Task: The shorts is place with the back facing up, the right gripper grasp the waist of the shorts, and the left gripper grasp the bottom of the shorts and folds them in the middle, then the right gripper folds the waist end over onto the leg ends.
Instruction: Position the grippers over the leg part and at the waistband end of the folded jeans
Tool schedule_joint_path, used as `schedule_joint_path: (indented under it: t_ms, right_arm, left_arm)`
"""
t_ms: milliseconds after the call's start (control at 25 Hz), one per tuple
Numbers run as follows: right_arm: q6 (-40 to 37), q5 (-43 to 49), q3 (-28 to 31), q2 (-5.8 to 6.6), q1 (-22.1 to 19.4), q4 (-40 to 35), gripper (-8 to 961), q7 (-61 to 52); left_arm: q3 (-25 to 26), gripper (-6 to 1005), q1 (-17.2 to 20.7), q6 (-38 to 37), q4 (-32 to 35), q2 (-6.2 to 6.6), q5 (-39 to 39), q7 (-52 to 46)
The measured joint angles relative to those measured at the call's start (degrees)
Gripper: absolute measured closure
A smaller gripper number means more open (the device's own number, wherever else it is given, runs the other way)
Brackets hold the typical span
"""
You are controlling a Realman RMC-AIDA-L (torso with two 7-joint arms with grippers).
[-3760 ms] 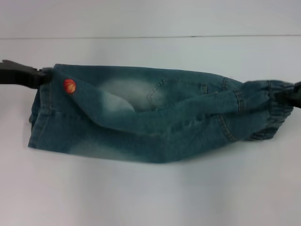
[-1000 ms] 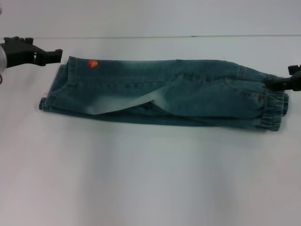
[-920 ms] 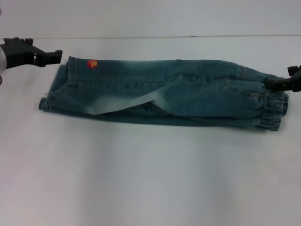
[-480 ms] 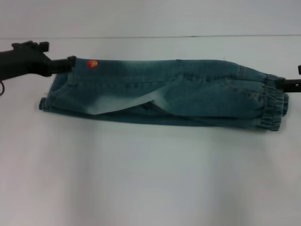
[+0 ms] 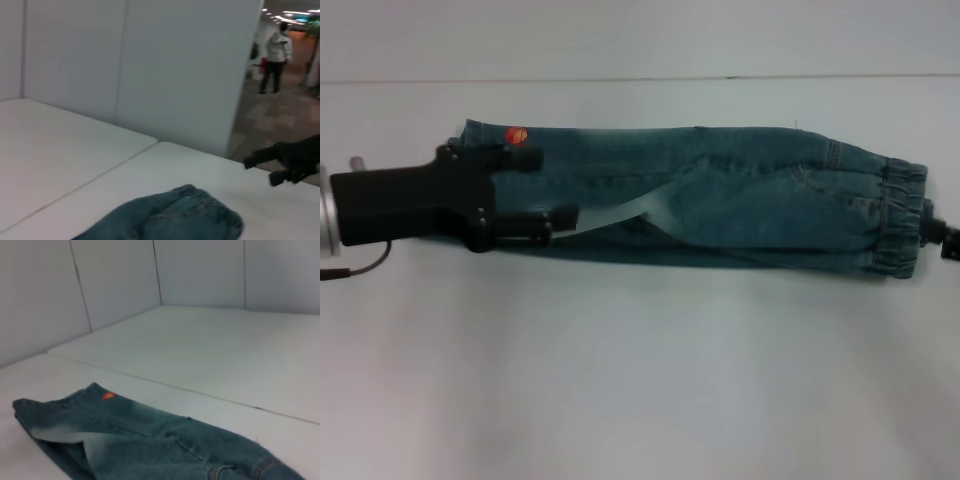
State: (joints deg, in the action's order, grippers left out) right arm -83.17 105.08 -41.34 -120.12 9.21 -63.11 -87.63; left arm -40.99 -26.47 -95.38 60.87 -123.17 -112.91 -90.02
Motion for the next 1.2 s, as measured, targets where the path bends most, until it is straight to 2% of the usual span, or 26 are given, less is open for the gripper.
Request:
schedule_joint_path:
  t_ms: [240, 680, 1200]
  right_arm:
    - [-0.1, -3.7, 3.7, 0.06, -1.1, 12.5, 37, 12.8]
    - [5.5, -3.9, 11.8, 0.21, -1.0, 24.4, 41, 25.2]
    - [12.2, -3.9, 15.2, 0.12, 4.5, 33.2, 46, 33.7]
  left_arm:
    - [-1.0, 106, -1.8, -3.8, -1.5, -0.01, -0.1, -0.2]
    - [-1.0, 108, -1.9, -4.1, -1.5, -0.1, -1.2, -0.5]
    - [-1.0, 107, -1.9, -4.1, -1.5, -0.23, -1.4, -1.1]
